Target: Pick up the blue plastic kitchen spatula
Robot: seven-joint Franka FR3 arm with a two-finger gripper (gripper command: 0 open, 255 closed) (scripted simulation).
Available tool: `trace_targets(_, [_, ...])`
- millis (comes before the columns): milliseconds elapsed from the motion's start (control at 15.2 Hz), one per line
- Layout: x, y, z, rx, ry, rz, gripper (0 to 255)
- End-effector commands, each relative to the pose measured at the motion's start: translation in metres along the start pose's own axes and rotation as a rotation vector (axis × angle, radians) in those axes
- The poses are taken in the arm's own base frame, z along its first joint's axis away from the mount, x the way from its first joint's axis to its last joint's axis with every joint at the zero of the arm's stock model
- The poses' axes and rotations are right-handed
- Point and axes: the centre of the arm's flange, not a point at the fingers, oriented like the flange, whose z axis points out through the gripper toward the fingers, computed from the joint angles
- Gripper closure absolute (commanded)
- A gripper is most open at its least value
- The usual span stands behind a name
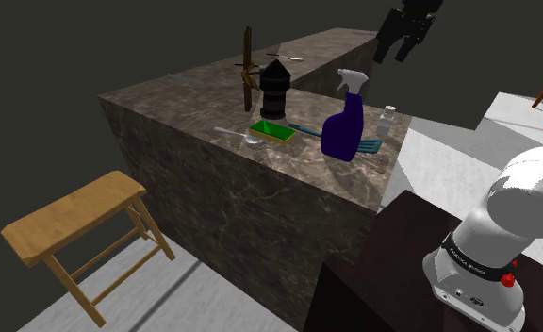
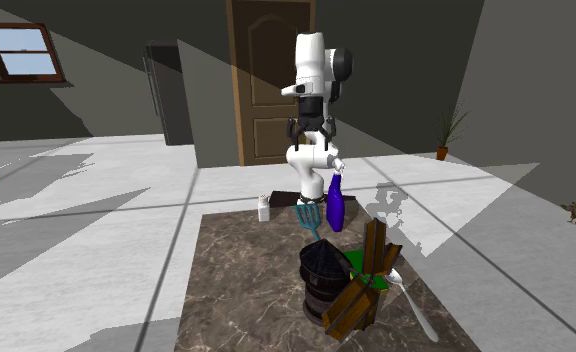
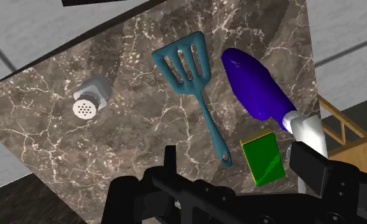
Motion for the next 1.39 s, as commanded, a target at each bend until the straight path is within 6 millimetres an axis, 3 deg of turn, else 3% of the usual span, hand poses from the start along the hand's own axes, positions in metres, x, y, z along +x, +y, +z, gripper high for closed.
trace_targets(0, [0.0, 0.0, 0.0, 0.0, 0.0, 0.0, 0])
trace_targets(594, [0.048, -0.014, 0.115, -0.017, -0.109, -0.198, 0])
trace_targets(1188, [0.079, -0.033, 0.235, -0.034, -0.218, -0.395, 0])
trace_targets(1320, [0.079, -0.033, 0.243, -0.035, -0.22, -0.399, 0])
